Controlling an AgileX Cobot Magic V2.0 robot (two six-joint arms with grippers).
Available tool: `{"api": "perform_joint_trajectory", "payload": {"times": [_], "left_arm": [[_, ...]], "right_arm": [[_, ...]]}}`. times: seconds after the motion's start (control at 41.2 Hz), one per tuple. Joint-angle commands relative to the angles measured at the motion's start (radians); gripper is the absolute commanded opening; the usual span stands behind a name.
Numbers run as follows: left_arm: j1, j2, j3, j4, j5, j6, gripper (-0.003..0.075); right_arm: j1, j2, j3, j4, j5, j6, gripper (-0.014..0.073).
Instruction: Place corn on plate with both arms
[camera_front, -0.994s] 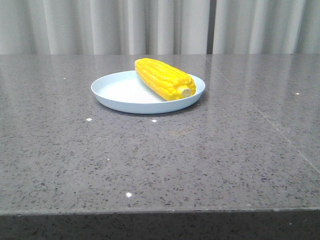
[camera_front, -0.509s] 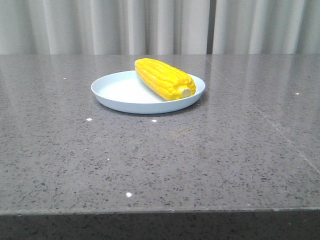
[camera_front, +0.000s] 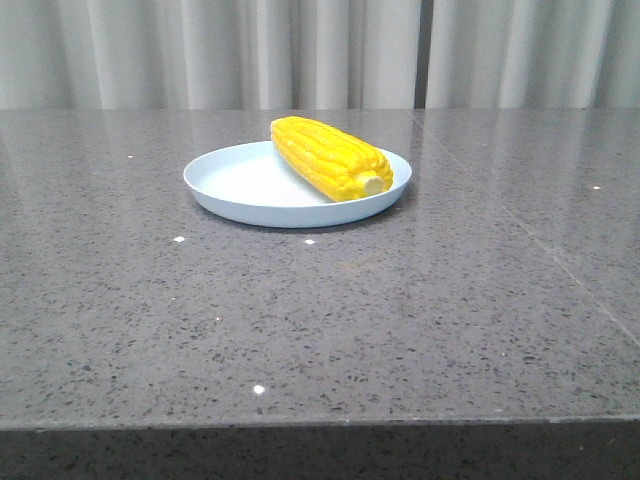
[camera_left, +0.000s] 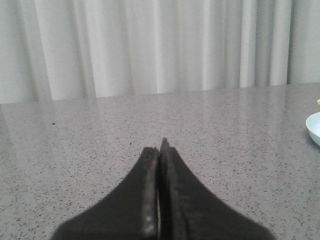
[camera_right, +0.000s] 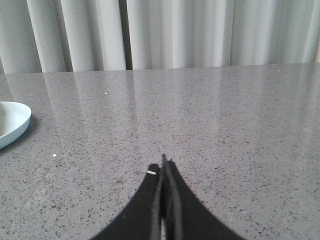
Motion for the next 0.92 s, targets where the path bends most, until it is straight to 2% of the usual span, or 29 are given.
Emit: {"api": "perform_joint_trajectory", "payload": {"times": [0.0,0.097,0.897], "left_arm": [[0.001,-0.021,0.005,-0.009,-0.075,-0.001,-0.0020],[0.001,-0.021,0.005,-0.009,-0.075,-0.001,-0.0020],[0.001,-0.021,0.005,-0.009,-0.075,-0.001,-0.0020]], "right_arm": [[-0.003,-0.017,-0.005,0.004,-0.089,-0.024,-0.0068],[-0.003,-0.017,-0.005,0.029,-0.089,-0.058,-0.0068],[-0.003,-0.016,-0.005,0.034,-0.088,-0.058,-0.0068]]}}
